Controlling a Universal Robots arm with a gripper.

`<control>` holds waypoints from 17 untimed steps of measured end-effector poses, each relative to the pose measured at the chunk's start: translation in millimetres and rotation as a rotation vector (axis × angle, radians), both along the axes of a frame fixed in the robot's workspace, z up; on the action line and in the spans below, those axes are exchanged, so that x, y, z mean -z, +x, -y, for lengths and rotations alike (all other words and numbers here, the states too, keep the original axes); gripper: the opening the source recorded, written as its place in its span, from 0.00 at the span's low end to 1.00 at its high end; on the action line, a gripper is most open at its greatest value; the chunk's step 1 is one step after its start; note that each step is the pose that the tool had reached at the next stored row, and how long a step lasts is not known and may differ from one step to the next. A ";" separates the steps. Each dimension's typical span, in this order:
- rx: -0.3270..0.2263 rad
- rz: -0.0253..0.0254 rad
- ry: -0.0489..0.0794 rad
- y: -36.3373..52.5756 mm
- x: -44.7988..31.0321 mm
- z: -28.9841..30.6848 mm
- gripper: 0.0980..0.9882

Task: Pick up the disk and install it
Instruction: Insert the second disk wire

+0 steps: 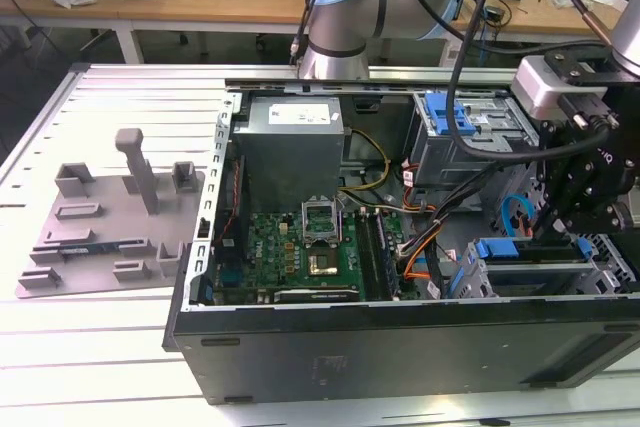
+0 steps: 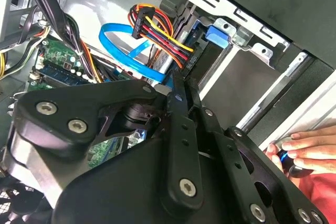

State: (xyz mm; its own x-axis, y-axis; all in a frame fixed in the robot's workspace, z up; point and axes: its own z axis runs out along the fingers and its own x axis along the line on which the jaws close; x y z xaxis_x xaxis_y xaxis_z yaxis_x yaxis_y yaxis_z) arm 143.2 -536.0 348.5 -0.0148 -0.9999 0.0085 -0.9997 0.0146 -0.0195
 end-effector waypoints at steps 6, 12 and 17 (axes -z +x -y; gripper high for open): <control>0.000 -0.0001 0.000 0.9 3.9 0.0 0.07; 0.000 0.0000 0.000 1.0 7.4 0.0 0.07; -0.001 -0.0001 0.000 1.0 8.1 0.0 0.07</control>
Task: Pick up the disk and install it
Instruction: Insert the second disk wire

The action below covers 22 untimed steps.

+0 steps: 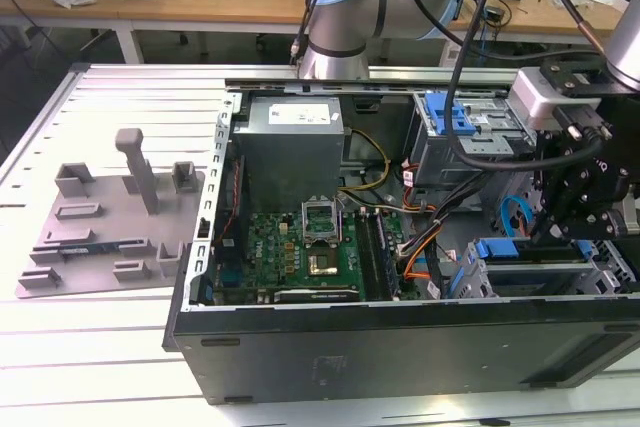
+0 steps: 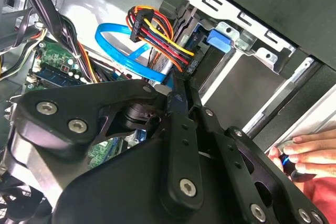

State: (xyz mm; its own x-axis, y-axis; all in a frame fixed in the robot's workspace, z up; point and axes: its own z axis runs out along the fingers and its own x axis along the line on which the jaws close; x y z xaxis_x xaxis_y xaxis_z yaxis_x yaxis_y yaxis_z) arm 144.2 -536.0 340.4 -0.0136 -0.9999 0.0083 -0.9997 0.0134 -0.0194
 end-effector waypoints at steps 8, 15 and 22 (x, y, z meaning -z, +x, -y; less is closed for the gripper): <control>-0.003 0.0000 0.003 -0.4 2.6 0.1 0.07; -0.003 0.0000 0.003 -0.4 -13.5 0.0 0.15; -0.003 0.0000 0.003 -0.4 -36.0 0.0 0.15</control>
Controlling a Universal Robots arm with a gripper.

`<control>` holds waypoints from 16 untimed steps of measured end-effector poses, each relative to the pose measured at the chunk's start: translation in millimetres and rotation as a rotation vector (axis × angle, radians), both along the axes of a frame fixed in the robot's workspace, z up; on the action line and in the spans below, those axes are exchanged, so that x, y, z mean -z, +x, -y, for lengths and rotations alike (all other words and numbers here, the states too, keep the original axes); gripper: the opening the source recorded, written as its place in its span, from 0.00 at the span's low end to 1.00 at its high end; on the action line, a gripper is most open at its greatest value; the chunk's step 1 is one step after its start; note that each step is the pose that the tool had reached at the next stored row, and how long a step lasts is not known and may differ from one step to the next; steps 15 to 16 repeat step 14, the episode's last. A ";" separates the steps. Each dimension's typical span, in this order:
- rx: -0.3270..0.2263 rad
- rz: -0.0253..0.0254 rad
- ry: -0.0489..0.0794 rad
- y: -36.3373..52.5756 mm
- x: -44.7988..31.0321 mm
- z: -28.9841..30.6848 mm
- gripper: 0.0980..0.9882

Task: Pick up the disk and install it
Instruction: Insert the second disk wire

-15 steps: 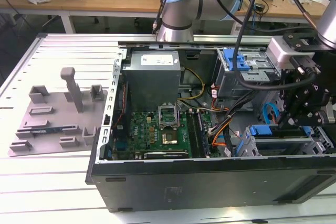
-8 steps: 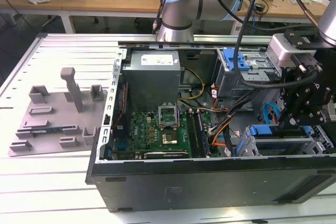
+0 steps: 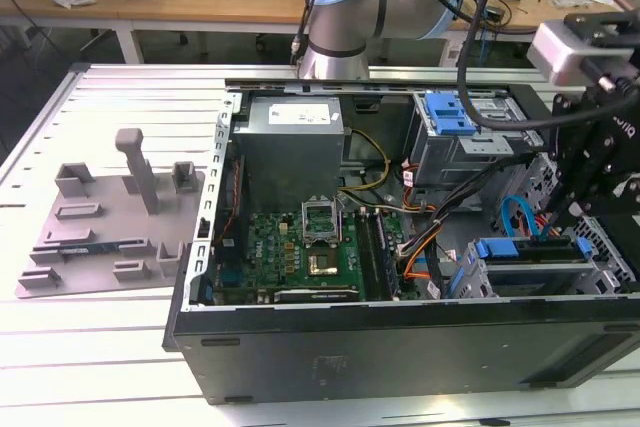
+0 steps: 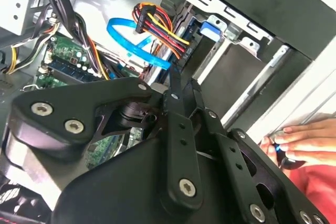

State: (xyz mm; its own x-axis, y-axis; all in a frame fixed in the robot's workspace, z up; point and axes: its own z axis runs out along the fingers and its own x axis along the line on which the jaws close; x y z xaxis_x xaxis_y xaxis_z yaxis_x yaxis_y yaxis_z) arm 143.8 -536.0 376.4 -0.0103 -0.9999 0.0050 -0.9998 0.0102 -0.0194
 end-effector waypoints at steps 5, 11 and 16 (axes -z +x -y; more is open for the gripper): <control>0.000 0.0000 0.000 0.0 -8.5 -0.1 0.06; 0.000 0.0001 0.000 -0.1 -8.6 -0.2 0.01; 0.000 0.0003 0.000 -0.1 -8.6 -0.2 0.01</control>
